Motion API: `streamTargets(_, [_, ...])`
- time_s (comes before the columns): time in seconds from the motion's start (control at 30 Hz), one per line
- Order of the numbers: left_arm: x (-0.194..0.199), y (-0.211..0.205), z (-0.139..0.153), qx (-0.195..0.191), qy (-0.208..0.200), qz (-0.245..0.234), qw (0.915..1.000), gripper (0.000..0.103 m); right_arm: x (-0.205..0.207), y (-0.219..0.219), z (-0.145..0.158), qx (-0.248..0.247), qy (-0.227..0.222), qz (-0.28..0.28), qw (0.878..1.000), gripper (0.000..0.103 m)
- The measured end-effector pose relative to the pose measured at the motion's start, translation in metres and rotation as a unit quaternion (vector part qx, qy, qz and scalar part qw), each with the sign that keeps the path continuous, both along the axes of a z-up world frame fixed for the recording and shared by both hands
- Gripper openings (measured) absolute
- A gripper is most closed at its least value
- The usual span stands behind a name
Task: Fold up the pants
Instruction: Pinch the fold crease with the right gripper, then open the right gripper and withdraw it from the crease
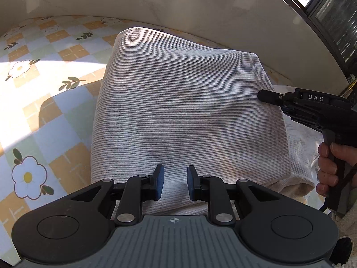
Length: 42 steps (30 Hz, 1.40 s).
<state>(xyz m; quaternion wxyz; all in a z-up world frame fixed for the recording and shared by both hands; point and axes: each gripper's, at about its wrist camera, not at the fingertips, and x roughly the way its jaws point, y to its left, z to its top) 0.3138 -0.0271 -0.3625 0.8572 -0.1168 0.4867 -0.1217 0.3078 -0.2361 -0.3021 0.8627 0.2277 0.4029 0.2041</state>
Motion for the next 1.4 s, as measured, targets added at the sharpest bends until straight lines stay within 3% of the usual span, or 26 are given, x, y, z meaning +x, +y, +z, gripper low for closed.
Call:
streamTargets(0.2, [0.008, -0.020, -0.010, 0.019, 0.006, -0.023, 0.9996, 0.023, 0.017, -0.001, -0.028, 0.007, 0.059, -0.022, 0.998, 0.018])
streamTargets(0.3, [0.007, -0.020, -0.010, 0.013, 0.005, -0.019, 0.9997, 0.023, 0.022, 0.005, -0.023, -0.011, 0.057, -0.015, 0.998, 0.027])
streamTargets(0.53, [-0.002, -0.019, -0.009, 0.017, -0.001, -0.018, 0.9997, 0.023, 0.036, 0.016, -0.019, -0.075, 0.049, -0.014, 0.996, 0.032])
streamTargets(0.8, [-0.005, -0.033, -0.005, 0.040, -0.009, -0.018, 0.9990, 0.022, -0.029, -0.007, 0.014, -0.118, -0.003, 0.002, 0.993, 0.033])
streamTargets(1.03, [-0.014, -0.050, -0.001, 0.063, -0.016, -0.001, 0.9979, 0.024, -0.088, 0.006, 0.004, -0.159, -0.003, 0.053, 0.986, 0.033])
streamTargets(1.2, [-0.014, -0.045, 0.007, 0.047, -0.014, 0.019, 0.9986, 0.024, -0.091, -0.006, -0.009, -0.133, 0.015, 0.054, 0.990, 0.034])
streamTargets(1.4, [0.007, -0.009, 0.046, -0.001, -0.061, 0.082, 0.9948, 0.024, -0.084, -0.005, -0.009, -0.142, 0.019, 0.067, 0.987, 0.034])
